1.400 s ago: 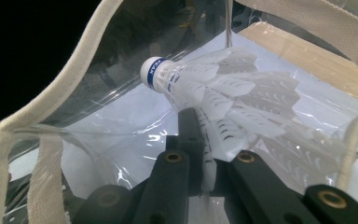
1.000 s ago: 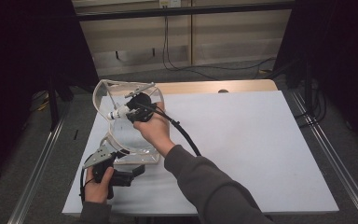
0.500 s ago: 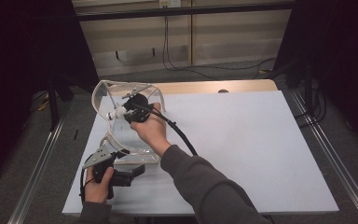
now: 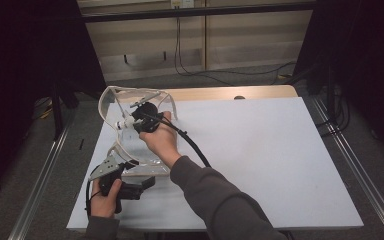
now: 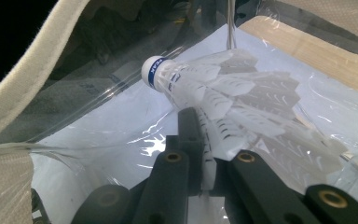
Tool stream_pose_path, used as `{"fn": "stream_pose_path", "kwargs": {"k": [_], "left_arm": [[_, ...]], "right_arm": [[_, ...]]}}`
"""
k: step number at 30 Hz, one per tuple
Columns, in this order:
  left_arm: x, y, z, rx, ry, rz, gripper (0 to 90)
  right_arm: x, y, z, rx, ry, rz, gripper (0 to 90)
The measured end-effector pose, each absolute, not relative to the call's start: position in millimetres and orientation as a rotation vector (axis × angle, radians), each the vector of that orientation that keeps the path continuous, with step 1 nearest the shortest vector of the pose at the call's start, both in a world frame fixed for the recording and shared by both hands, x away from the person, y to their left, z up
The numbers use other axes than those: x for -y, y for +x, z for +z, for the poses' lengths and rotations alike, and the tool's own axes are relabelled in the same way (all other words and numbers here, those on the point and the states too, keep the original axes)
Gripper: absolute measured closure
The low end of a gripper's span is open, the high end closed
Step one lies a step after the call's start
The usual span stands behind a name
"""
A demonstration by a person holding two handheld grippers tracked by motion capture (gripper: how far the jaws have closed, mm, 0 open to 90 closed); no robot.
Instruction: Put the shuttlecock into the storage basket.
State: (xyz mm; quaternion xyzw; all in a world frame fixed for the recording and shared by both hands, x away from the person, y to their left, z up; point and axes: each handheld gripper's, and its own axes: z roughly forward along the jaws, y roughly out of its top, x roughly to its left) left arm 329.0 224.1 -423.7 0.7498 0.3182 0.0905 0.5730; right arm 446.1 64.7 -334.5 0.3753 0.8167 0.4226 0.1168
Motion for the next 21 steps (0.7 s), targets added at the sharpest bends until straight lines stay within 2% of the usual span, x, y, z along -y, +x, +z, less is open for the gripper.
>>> {"fn": "stream_pose_path", "kwargs": {"k": [21], "left_arm": [[-224.6, 328.8, -424.0, -0.748, 1.761, 0.216, 2.1]], "right_arm": [[-62.5, 448.7, -338.0, -2.386, 1.078, 1.2, 88.5]]}}
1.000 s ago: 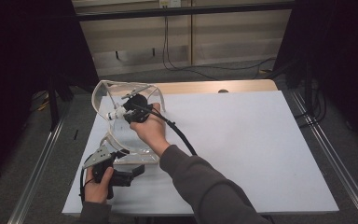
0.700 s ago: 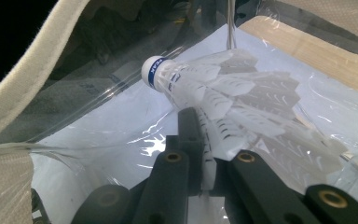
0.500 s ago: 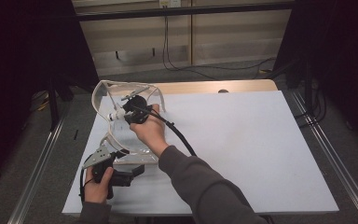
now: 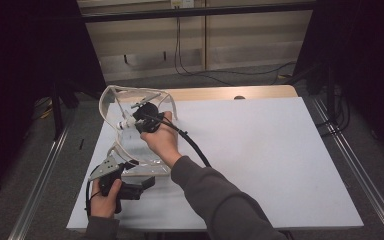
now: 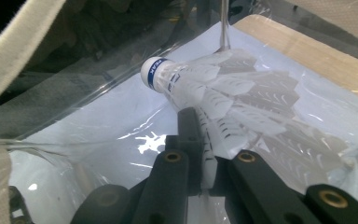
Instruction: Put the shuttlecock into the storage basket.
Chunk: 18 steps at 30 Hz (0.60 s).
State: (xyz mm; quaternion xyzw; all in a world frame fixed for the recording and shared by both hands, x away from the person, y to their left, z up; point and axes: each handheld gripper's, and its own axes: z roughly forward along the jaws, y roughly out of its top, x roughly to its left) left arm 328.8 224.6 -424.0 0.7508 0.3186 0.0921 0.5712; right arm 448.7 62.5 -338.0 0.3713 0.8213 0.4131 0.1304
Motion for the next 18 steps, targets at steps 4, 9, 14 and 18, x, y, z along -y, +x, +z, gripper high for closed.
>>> {"fn": "stream_pose_path", "kwargs": {"k": [4, 9, 14, 18], "left_arm": [[-224.4, 328.8, -424.4, -0.744, 1.766, 0.215, 2.1], [-224.4, 328.6, -424.1, -0.746, 1.763, 0.216, 2.1], [-224.3, 328.6, -424.2, -0.742, 1.767, 0.216, 2.1], [-224.6, 328.4, -424.0, -0.743, 1.766, 0.216, 2.1]], "right_arm": [[-58.9, 450.1, -338.2, -2.377, 1.086, 1.197, 88.4], [-58.3, 450.3, -339.3, -2.379, 1.076, 1.191, 88.3], [-59.2, 449.6, -339.9, -2.387, 1.071, 1.176, 88.1], [-59.6, 450.0, -341.3, -2.384, 1.055, 1.148, 88.0]]}}
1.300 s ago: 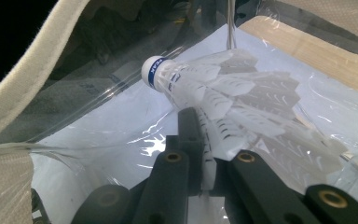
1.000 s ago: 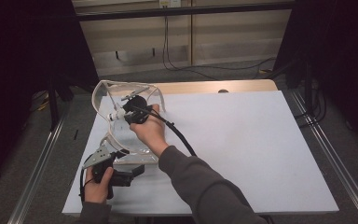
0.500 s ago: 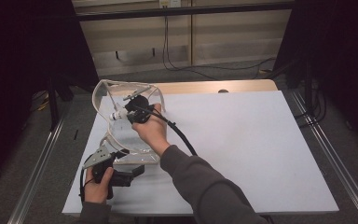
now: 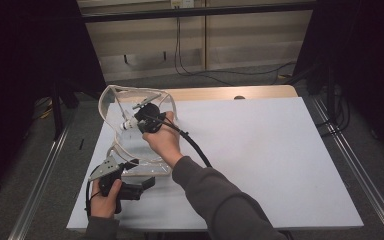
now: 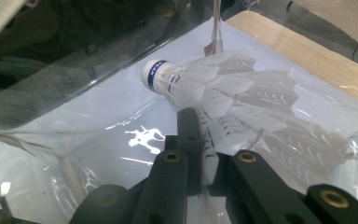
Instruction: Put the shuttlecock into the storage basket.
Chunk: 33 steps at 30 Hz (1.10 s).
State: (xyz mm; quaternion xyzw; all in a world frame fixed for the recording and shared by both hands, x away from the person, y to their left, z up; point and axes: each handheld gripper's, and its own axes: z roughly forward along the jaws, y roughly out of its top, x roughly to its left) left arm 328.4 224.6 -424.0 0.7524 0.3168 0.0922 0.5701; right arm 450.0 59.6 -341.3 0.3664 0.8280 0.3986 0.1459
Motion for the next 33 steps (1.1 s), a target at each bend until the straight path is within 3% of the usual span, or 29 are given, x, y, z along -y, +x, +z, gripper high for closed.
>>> {"fn": "stream_pose_path", "kwargs": {"k": [33], "left_arm": [[-225.0, 328.1, -423.6, -0.745, 1.762, 0.22, 2.1]], "right_arm": [[-65.5, 450.5, -355.6, -2.472, 1.03, 1.08, 87.9]]}}
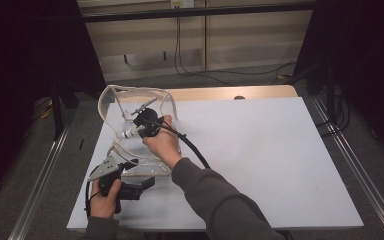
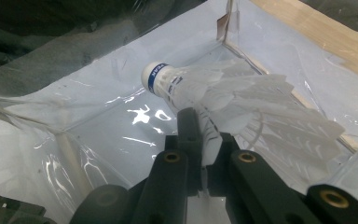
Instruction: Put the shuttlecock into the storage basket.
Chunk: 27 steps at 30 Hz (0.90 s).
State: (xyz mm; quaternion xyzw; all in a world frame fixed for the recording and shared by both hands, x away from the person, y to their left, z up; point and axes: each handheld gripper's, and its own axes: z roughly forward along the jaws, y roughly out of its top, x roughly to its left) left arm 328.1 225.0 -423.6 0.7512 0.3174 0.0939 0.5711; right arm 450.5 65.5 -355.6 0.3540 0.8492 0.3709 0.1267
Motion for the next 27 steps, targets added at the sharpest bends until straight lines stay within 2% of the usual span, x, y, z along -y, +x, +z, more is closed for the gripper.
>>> {"fn": "stream_pose_path", "kwargs": {"k": [4, 6, 8, 10, 12, 14, 18, 27], "left_arm": [[-225.2, 328.0, -423.5, -0.743, 1.764, 0.221, 2.1], [-225.3, 327.9, -423.6, -0.743, 1.761, 0.224, 2.1], [-225.0, 327.9, -423.6, -0.744, 1.759, 0.224, 2.1], [-225.1, 327.9, -423.6, -0.745, 1.759, 0.224, 2.1], [-225.9, 327.9, -423.3, -0.744, 1.765, 0.227, 2.1], [-225.5, 327.8, -423.5, -0.743, 1.761, 0.226, 2.1], [-226.9, 329.2, -423.1, -0.722, 1.766, 0.209, 2.1], [-224.7, 327.6, -423.0, -0.74, 1.765, 0.227, 2.1]], "right_arm": [[-65.9, 450.7, -356.2, -2.473, 1.029, 1.072, 85.3], [-67.0, 451.2, -357.6, -2.481, 1.046, 1.069, 70.5], [-66.4, 451.2, -358.6, -2.491, 1.062, 1.066, 63.1], [-66.6, 450.8, -358.0, -2.471, 1.072, 1.049, 51.8], [-65.7, 451.2, -357.7, -2.475, 1.09, 1.04, 49.1], [-64.9, 451.7, -357.2, -2.473, 1.115, 1.031, 38.6], [-61.4, 450.1, -350.8, -2.432, 1.153, 1.041, 32.4], [-53.4, 444.1, -337.2, -2.45, 1.158, 1.108, 30.2]]}}
